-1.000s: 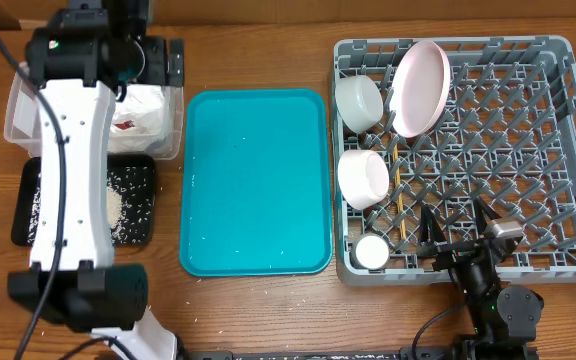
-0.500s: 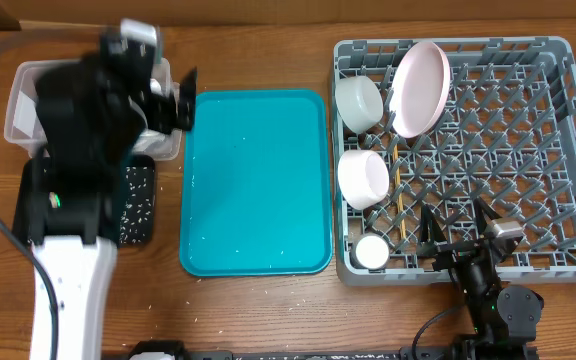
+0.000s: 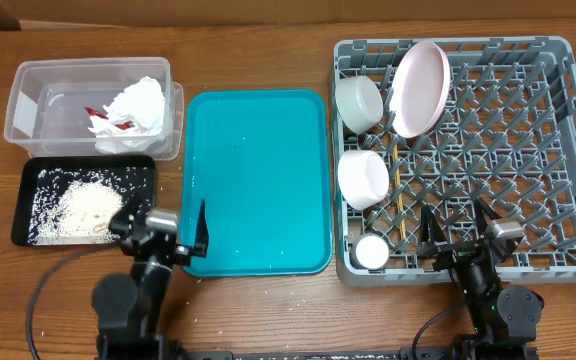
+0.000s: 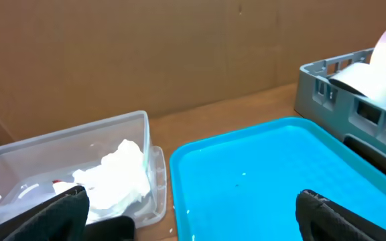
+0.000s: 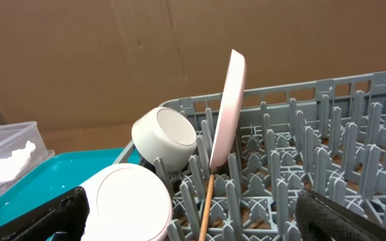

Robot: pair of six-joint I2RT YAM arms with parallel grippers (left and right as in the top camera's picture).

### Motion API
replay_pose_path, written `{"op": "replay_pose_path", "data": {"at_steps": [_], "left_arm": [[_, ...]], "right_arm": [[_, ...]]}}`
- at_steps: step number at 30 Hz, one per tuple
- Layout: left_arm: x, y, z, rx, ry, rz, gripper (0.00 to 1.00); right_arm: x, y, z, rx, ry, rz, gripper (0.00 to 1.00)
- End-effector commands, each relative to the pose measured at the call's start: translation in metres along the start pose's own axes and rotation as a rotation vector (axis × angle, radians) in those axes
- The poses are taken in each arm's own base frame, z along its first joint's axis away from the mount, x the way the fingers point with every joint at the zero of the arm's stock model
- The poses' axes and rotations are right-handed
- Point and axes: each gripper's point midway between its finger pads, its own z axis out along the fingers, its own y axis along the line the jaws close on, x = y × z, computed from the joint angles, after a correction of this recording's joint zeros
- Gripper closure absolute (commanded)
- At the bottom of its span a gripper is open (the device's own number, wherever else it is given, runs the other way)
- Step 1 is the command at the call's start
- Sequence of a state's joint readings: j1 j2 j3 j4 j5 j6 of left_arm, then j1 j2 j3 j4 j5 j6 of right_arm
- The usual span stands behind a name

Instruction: Sort waste into correct bins and load items into the dishwasher

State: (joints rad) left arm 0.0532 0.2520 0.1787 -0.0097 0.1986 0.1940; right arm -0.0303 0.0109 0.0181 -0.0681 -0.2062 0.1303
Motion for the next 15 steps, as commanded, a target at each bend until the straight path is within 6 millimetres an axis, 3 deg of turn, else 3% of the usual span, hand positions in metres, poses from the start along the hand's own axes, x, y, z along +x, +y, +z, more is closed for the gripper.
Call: {"op": "replay_pose_path", "data": {"at_steps": [1,8,15], "left_arm": [[0.011,-0.002,-0.006,-0.012,-0.040,0.020,0.00],[0.040,-0.009,-0.008,-0.004,-0.026,0.013,0.00],[0.040,-0.010,-0.008,-0.003,-0.027,0.014,0.00]], "right_arm": [[0.002,-0.001,0.000,-0.002,-0.003,-0.001,0.00],[0.002,-0.001,0.000,-0.002,-0.003,-0.001,0.00],[0.002,-0.001,0.000,-0.002,-0.003,-0.001,0.00]]}}
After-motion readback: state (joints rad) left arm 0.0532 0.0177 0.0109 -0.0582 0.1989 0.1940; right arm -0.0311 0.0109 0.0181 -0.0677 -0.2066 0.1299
